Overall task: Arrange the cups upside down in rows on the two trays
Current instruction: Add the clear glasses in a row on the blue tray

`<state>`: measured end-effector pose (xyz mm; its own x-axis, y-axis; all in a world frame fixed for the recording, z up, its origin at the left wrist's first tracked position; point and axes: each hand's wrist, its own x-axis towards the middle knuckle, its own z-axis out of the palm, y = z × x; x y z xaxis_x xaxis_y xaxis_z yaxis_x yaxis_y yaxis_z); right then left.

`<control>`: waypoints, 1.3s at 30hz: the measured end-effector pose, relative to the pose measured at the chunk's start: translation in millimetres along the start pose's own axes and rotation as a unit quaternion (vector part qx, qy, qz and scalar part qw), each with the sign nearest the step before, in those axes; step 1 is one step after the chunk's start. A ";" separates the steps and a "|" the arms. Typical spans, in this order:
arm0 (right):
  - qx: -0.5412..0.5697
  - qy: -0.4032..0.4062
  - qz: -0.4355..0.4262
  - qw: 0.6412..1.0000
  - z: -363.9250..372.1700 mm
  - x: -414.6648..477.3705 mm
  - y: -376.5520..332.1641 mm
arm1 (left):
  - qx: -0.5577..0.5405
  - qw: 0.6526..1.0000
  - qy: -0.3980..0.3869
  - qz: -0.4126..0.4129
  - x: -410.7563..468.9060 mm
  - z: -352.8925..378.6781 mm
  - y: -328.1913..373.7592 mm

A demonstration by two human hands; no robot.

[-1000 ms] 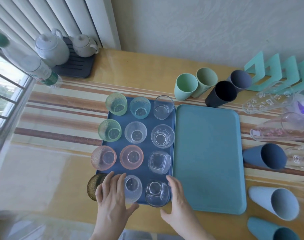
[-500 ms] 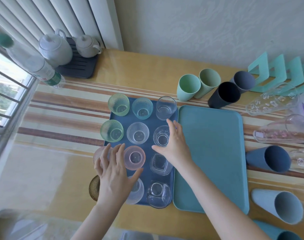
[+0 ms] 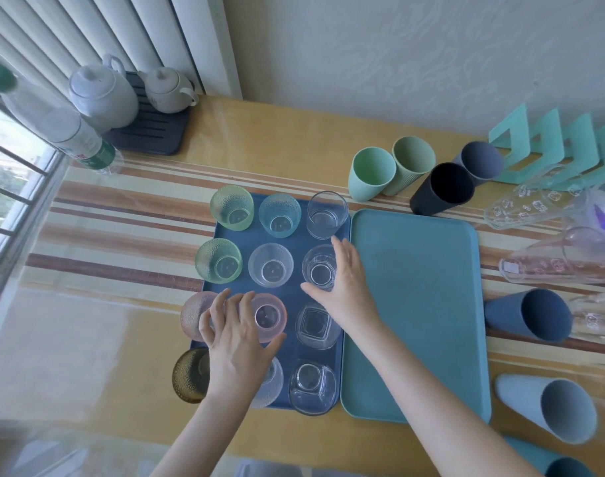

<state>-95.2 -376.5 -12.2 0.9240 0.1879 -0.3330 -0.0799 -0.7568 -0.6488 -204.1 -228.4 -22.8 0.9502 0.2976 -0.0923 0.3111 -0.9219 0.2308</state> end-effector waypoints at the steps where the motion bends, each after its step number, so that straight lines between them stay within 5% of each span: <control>1: 0.015 0.016 -0.002 1.000 -3.4 -7.5 1.2 | 0.001 1.000 -0.001 0.000 -0.4 0.5 -0.3; 5: 0.082 0.064 0.025 0.994 -13.3 -57.5 13.9 | 0.001 1.000 -0.001 -0.002 -0.4 2.3 -1.7; 10: 0.123 -0.002 0.142 0.982 0.6 -87.7 23.2 | -0.011 1.000 0.010 0.001 0.3 3.8 -0.1; 18: -0.031 -0.011 0.082 0.996 24.1 -81.2 11.6 | -0.009 1.000 -0.002 -0.004 0.4 3.9 0.5; 30: 0.067 -0.061 0.093 0.992 11.6 -79.8 17.2 | -0.067 0.997 -0.007 -0.027 -7.0 -8.3 1.8; 34: 0.110 -0.002 0.083 0.990 -45.4 -64.7 25.8 | -0.152 0.987 0.054 0.015 8.5 -40.9 19.2; 39: -0.052 0.141 -0.028 0.988 -140.9 31.2 37.1 | -0.197 0.969 0.064 0.132 94.5 -57.3 73.6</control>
<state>-16.6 -486.9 49.8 0.9946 0.0599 -0.0852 -0.0007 -0.8138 -0.5812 -90.5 -254.0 41.0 0.9839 0.1162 0.1355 0.0153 -0.8112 0.5846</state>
